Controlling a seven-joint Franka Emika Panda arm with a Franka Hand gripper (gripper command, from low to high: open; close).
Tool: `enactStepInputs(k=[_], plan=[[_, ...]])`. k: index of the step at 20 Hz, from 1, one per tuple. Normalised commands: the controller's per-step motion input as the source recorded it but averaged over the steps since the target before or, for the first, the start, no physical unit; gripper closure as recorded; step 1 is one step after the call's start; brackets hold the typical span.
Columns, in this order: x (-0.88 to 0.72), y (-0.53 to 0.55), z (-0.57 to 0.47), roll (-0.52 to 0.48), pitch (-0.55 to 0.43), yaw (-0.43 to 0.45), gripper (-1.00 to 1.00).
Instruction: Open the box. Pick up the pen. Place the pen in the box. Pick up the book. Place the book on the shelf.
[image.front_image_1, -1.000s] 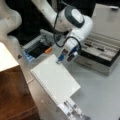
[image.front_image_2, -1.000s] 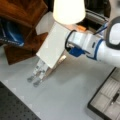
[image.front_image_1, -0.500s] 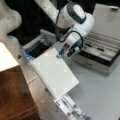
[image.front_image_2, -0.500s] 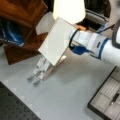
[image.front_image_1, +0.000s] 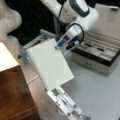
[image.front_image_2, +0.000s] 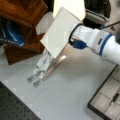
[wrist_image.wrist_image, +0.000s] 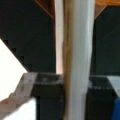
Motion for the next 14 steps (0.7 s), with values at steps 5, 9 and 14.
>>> enactStepInputs(k=[5, 9, 14], plan=[[-0.02, 0.09, 0.51, 0.002, 0.156, -0.279, 1.00], [-0.01, 0.03, 0.39, -0.044, 0.165, -0.198, 1.00], [0.01, -0.04, 0.36, -0.044, 0.149, -0.132, 1.00]])
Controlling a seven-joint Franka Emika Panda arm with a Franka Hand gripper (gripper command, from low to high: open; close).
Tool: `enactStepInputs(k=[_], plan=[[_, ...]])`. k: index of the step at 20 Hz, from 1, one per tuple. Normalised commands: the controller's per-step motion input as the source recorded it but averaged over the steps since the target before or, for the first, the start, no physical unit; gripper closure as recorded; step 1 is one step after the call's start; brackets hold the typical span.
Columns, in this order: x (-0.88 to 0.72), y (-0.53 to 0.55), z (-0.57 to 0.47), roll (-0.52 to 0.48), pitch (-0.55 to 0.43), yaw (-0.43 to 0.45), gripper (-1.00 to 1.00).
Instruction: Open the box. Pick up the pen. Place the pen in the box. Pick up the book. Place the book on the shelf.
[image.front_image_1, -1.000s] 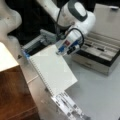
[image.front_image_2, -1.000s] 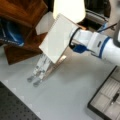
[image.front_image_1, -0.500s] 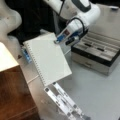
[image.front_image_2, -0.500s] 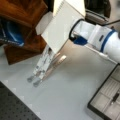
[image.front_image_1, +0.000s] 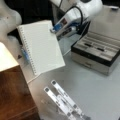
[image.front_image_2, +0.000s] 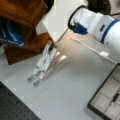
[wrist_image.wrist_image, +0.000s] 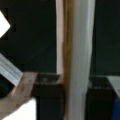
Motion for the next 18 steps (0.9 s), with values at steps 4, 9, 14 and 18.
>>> enactStepInputs(k=[4, 9, 14, 18], plan=[[0.02, -0.12, 0.39, -0.040, 0.119, -0.067, 1.00], [0.05, -0.17, 0.41, -0.040, 0.109, -0.004, 1.00], [0.08, -0.17, 0.37, -0.034, 0.108, 0.076, 1.00], [0.07, -0.17, 0.25, 0.003, 0.073, 0.127, 1.00]])
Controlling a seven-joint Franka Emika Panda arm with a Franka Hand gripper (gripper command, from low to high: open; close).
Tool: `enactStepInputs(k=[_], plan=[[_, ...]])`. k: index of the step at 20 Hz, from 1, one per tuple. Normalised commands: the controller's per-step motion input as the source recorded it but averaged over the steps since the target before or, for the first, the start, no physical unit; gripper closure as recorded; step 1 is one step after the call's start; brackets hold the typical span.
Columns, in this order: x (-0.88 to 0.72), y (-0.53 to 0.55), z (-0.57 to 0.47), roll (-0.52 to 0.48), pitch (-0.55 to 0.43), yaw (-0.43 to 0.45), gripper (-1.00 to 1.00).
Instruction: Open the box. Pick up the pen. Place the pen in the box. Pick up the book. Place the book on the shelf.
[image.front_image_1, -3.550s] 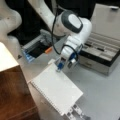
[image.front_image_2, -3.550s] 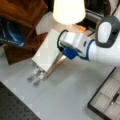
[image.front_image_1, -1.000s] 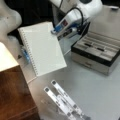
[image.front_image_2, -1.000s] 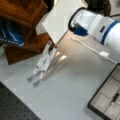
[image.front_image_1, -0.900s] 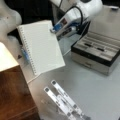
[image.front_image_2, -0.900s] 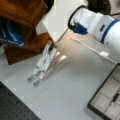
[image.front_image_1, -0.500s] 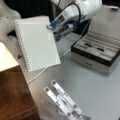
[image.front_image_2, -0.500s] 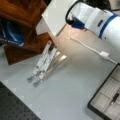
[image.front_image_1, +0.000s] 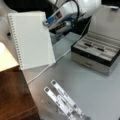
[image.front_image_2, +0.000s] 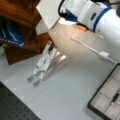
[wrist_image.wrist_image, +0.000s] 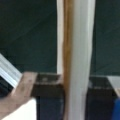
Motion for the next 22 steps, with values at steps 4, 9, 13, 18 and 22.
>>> enactStepInputs(k=[4, 9, 13, 18, 22], plan=[[0.03, -0.28, 0.15, 0.032, 0.036, 0.149, 1.00], [-0.04, -0.41, 0.12, 0.044, 0.035, 0.153, 1.00], [-0.12, -0.35, 0.14, 0.018, 0.042, 0.173, 1.00], [-0.17, -0.28, 0.13, -0.004, 0.037, 0.205, 1.00], [-0.20, -0.29, 0.11, -0.020, 0.026, 0.236, 1.00]])
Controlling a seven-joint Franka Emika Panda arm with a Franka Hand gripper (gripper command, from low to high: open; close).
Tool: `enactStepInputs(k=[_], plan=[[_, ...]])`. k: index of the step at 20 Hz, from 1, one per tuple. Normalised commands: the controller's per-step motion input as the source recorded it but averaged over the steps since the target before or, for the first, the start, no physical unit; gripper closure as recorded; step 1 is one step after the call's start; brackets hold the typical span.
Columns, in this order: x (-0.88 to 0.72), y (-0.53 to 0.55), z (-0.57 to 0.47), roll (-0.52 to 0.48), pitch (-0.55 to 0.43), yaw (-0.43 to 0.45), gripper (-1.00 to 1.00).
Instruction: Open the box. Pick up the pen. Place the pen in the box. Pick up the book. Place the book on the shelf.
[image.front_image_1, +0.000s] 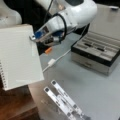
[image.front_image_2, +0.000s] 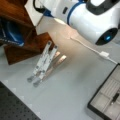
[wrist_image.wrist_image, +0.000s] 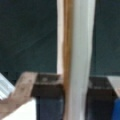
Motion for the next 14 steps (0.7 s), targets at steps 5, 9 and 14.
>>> enactStepInputs(k=[5, 9, 14], plan=[[-0.21, -0.27, 0.12, -0.032, 0.017, 0.270, 1.00], [-0.21, -0.30, 0.13, -0.050, 0.031, 0.302, 1.00], [-0.25, -0.32, 0.11, -0.048, 0.060, 0.328, 1.00]])
